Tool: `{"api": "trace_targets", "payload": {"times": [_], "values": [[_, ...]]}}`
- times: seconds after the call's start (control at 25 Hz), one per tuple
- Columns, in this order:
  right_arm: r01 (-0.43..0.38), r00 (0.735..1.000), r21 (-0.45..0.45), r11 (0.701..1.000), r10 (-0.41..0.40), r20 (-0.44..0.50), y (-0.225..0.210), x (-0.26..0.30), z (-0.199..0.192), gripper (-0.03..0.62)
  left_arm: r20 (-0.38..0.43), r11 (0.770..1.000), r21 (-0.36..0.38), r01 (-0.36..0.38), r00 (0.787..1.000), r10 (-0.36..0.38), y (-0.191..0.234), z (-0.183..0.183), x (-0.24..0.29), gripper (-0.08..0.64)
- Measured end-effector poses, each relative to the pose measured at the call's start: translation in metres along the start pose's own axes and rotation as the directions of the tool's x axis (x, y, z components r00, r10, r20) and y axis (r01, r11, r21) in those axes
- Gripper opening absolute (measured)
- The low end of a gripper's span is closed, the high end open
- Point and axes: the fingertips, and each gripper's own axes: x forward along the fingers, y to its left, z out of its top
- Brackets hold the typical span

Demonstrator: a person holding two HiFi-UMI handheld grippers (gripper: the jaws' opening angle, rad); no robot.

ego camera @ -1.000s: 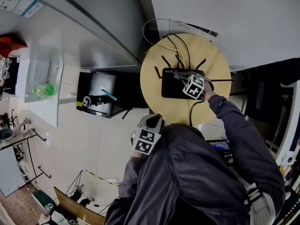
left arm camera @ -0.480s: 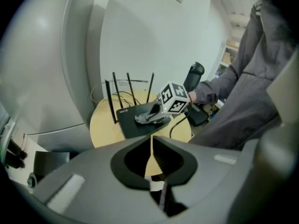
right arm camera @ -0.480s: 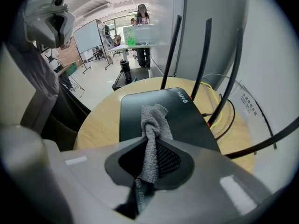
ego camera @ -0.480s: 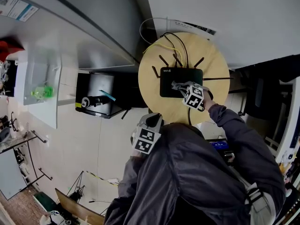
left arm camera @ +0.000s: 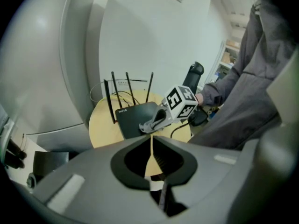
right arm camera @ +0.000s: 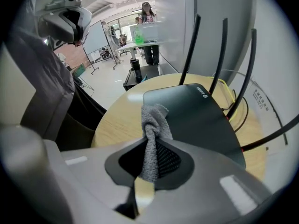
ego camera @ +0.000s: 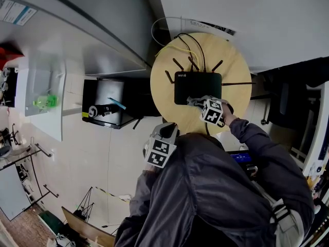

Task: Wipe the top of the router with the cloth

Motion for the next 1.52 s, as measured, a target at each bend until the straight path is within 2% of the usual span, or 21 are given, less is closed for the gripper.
{"api": "trace_targets", "payload": {"times": [0.04, 0.12, 0.2, 0.4, 0.56, 0.64, 0.84, 1.08, 1.52], "values": [[-0.045, 0.999, 0.022, 0.999, 0.045, 0.001, 0.005, 0.0, -0.002, 0.032, -0.003, 1.0, -0.002, -0.001, 1.0, 0.001, 0.0, -0.001, 0.0, 0.012], [-0.137, 0.99, 0.122, 0.983, 0.134, 0.034, 0.008, -0.002, -0.007, 0.032, -0.007, 1.0, -0.005, -0.007, 1.0, 0.007, 0.0, -0.002, -0.001, 0.012], [-0.136, 0.989, 0.199, 0.97, 0.121, 0.086, -0.013, -0.01, -0.008, 0.032, 0.0, 1.0, -0.004, -0.01, 1.0, 0.01, 0.001, 0.0, -0.002, 0.012], [0.051, 0.995, 0.202, 0.978, -0.066, 0.071, -0.095, -0.03, -0.014, 0.032, 0.0, 1.0, 0.001, -0.007, 1.0, 0.007, -0.001, 0.001, -0.003, 0.012], [0.22, 0.974, 0.097, 0.971, -0.225, 0.041, -0.14, -0.034, -0.012, 0.034, -0.011, 1.0, -0.013, -0.009, 1.0, 0.009, -0.002, -0.008, 0.0, 0.012], [0.26, 0.965, 0.064, 0.964, -0.261, 0.02, -0.148, -0.029, -0.015, 0.034, -0.008, 1.0, -0.012, -0.015, 1.0, 0.015, -0.002, -0.007, -0.002, 0.012], [0.292, 0.956, 0.03, 0.956, -0.293, 0.01, -0.145, -0.023, -0.019, 0.032, -0.005, 1.0, -0.001, -0.016, 1.0, 0.016, -0.001, -0.001, -0.005, 0.012], [0.232, 0.973, 0.053, 0.971, -0.232, -0.016, -0.126, -0.023, -0.023, 0.032, -0.004, 1.0, 0.004, -0.006, 1.0, 0.006, -0.001, 0.0, -0.004, 0.012], [0.141, 0.99, 0.082, 0.987, -0.141, -0.006, -0.067, -0.021, -0.031, 0.032, -0.008, 1.0, 0.016, 0.014, 1.0, -0.013, -0.002, 0.001, -0.001, 0.012]]}}
